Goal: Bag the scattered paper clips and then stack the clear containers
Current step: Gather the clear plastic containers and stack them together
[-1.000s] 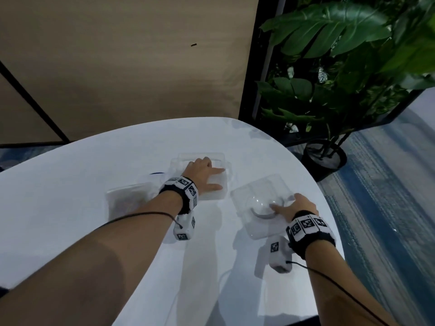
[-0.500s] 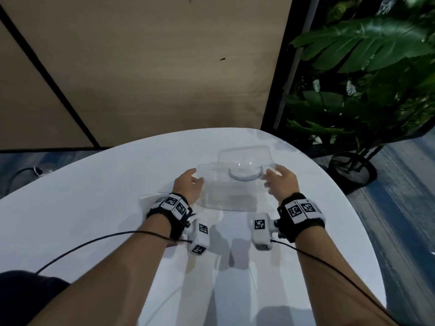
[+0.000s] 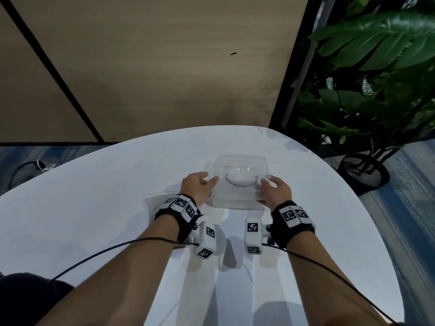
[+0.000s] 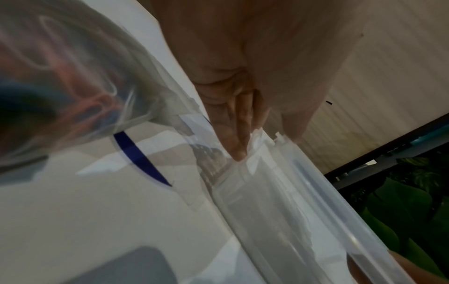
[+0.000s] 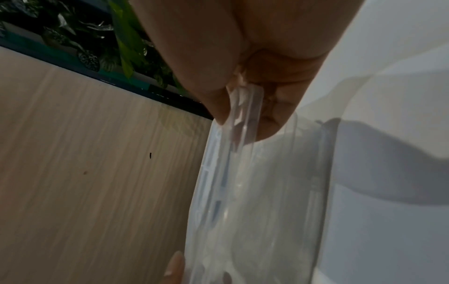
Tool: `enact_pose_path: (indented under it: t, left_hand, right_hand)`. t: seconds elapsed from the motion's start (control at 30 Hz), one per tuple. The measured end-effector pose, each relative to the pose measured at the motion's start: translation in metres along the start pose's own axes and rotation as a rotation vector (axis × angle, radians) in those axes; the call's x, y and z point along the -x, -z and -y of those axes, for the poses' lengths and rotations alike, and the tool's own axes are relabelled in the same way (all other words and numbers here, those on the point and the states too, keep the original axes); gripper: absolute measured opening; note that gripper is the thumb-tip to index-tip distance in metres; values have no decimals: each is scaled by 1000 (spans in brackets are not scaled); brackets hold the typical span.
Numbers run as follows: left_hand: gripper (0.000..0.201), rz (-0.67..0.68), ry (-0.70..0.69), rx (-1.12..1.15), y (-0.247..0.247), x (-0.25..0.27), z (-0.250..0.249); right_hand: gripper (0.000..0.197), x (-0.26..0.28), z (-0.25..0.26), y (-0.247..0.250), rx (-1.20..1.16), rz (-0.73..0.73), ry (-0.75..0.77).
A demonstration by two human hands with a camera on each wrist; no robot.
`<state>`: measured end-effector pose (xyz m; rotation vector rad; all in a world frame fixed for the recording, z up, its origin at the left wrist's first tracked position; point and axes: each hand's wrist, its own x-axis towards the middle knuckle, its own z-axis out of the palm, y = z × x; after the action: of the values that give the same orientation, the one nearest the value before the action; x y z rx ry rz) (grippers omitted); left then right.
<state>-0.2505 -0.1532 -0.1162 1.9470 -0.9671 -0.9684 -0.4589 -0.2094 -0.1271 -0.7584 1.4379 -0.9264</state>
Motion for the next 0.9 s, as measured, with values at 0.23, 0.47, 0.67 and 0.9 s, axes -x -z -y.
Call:
enact_pose_path:
  t: [0.23, 0.47, 0.67, 0.9]
  left_hand:
    - [51, -26, -29, -78, -1, -2, 2]
    - [53, -1, 62, -114, 0, -5, 1]
    - [36, 12, 168, -177, -2, 12, -4]
    - [41, -62, 115, -351, -3, 79, -8]
  right_hand:
    - [48, -3, 2, -2, 542, -147, 102]
    - [45, 1, 8, 9, 888, -154, 221]
    - [24, 19, 3, 37, 668, -69, 48]
    - [25, 58, -9, 48, 679, -49, 24]
